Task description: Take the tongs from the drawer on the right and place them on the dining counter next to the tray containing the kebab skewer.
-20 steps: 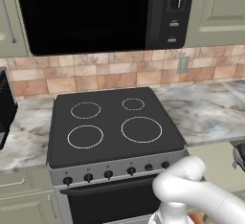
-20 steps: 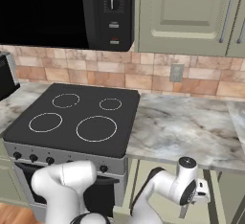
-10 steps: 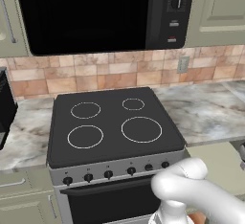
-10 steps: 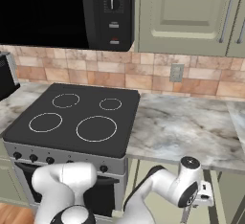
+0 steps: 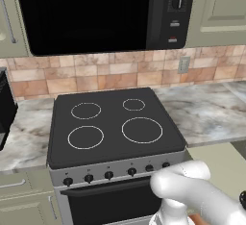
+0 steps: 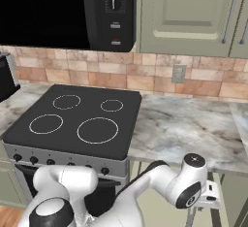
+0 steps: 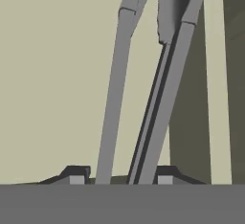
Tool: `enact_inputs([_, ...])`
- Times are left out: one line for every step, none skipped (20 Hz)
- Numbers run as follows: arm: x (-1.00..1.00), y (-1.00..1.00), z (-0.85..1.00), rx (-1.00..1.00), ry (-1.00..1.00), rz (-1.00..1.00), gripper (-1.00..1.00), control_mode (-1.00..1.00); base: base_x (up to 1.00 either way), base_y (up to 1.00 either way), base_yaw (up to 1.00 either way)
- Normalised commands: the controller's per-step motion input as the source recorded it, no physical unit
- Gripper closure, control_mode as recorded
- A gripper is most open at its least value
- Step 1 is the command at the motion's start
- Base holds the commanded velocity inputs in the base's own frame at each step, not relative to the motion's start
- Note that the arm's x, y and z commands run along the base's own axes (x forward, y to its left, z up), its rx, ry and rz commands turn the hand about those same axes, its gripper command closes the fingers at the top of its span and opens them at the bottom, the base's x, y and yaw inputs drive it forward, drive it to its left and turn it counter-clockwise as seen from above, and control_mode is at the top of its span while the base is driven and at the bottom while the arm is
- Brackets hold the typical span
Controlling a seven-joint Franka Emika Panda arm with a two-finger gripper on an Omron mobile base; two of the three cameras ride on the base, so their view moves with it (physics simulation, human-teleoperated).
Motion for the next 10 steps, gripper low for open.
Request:
enact_inputs([-0.35, 0.00, 0.71, 0.00, 0.00, 0.01, 1.00, -1.00, 0.00, 0.00, 0.00])
enact_inputs([-0.36, 0.04, 0.68, 0.00, 0.00, 0.01, 1.00, -1.00, 0.00, 0.00, 0.00])
enact_inputs([-0.33, 0.07, 0.67, 0.00, 0.00, 0.02, 1.00, -1.00, 0.00, 0.00, 0.00])
enact_inputs([-0.29, 0.15, 0.67, 0.00, 0.00, 0.02, 1.00, -1.00, 0.00, 0.00, 0.00])
enact_inputs([-0.21, 0.21, 0.63, 0.00, -0.01, 0.03, 1.00, -1.00, 0.00, 0.00, 0.00])
enact_inputs([-0.19, 0.29, 0.59, 0.00, -0.02, 0.03, 1.00, -1.00, 0.00, 0.00, 0.00])
enact_inputs([-0.14, 0.34, 0.55, 0.00, -0.02, 0.03, 1.00, -1.00, 0.00, 0.00, 0.00])
enact_inputs([-0.04, 0.39, 0.50, 0.00, -0.03, 0.04, 1.00, -1.00, 0.00, 0.00, 0.00])
enact_inputs([0.00, 0.44, 0.45, 0.00, -0.03, 0.04, 1.00, -1.00, 0.00, 0.00, 0.00])
enact_inputs([0.00, 0.47, 0.44, 0.00, -0.04, 0.04, 1.00, -1.00, 0.00, 0.00, 0.00])
